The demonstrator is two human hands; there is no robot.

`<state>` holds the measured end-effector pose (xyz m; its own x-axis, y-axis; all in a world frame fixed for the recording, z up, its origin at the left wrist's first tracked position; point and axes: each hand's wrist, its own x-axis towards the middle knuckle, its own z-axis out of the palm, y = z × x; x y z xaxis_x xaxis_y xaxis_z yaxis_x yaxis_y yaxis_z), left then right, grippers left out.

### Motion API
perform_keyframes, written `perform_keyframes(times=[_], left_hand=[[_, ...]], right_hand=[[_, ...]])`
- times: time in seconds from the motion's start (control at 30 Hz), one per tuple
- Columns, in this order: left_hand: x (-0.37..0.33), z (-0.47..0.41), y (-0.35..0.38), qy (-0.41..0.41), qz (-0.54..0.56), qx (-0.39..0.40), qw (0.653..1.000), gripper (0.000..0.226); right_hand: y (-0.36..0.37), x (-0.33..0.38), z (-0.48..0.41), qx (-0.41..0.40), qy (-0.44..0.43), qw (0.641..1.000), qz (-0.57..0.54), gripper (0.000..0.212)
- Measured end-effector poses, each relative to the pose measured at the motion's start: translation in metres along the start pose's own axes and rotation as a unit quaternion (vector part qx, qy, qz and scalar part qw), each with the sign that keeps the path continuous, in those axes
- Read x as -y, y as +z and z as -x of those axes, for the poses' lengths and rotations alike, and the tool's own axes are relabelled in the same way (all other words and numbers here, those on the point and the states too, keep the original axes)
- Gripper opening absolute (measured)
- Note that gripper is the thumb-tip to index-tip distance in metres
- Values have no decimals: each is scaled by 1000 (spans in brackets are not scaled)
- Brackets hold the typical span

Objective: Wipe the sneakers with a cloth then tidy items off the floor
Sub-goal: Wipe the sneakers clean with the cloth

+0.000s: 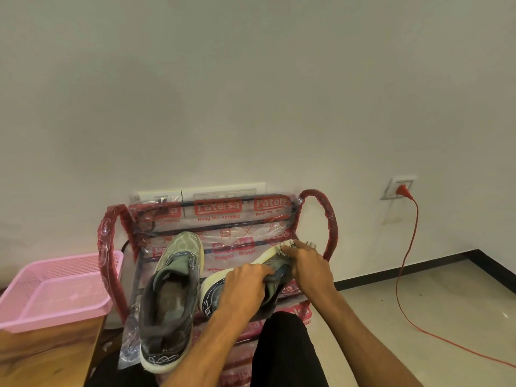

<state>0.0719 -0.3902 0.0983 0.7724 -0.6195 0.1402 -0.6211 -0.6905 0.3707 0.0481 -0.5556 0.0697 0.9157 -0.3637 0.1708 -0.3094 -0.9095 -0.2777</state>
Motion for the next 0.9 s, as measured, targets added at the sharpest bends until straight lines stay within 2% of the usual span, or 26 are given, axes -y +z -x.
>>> perform_keyframes(times=[0.17,0.4,0.53,0.63,0.7,0.9], left_hand=[[0,2,-7,-27,18,-64,997,44],[-14,1,-18,-97,-16,-132,986,46],[-16,-2,-14,-136,-43,-97,985,38],[-17,3,-10,-138,-67,-62,986,34],[-14,2,-10,-138,-64,-57,987,33],[-19,7,-10,-121,-24,-37,992,30]], right_hand=[[-2,-1,1,-55,31,992,-108,40],[-15,18,-6,-116,-21,973,-198,40],[-11,27,-10,-72,-39,969,-231,38],[-10,33,-7,-19,-32,961,-274,34],[-10,35,-5,-15,-29,959,-282,34],[-6,34,-13,-10,-29,976,-217,36]])
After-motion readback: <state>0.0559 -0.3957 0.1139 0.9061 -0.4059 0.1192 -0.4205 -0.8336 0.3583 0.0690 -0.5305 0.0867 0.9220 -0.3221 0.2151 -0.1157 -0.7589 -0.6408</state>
